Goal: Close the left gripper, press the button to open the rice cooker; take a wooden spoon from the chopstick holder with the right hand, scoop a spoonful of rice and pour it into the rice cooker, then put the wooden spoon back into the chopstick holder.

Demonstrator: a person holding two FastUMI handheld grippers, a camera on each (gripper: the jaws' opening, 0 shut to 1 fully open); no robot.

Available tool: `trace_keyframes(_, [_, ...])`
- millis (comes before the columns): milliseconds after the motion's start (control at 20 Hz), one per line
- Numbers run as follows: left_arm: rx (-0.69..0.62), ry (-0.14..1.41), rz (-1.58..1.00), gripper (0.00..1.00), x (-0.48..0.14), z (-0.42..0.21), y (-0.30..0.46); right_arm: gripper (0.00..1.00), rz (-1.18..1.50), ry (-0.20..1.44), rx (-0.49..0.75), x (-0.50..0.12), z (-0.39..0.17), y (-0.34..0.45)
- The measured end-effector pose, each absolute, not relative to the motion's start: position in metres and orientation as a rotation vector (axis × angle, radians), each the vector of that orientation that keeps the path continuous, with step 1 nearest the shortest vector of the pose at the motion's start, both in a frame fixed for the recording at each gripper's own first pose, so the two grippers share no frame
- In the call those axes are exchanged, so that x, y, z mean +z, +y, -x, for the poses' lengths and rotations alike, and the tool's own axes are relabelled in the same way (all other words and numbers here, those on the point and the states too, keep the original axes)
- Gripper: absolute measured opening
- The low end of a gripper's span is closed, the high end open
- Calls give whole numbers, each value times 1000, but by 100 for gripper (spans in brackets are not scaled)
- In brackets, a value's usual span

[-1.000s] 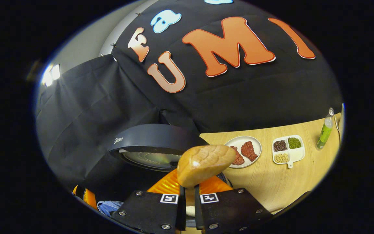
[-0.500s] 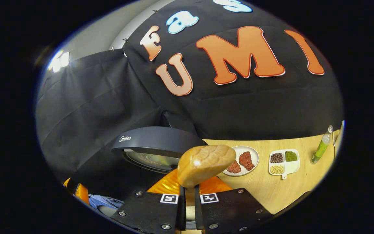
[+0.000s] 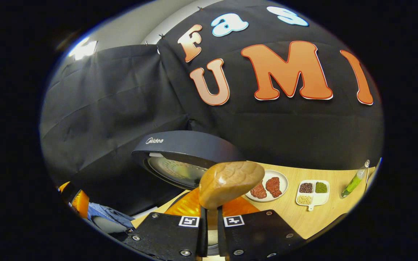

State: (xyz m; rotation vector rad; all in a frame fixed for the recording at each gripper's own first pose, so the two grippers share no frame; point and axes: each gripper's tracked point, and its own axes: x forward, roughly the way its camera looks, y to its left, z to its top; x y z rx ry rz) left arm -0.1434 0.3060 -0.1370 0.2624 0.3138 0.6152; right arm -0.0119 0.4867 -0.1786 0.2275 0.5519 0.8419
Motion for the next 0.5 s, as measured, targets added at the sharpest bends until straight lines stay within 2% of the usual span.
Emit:
trace_keyframes(400, [631,328,-271,100,-143,147,316,11,-101,450,904,-173,29,498])
trace_keyframes(450, [631,330,-273,91,-143,147,317,10,-84,437,909,-174,29,499])
trace_keyframes(500, [631,331,-275,91,-143,147,317,10,-71,425,913,-174,31,498])
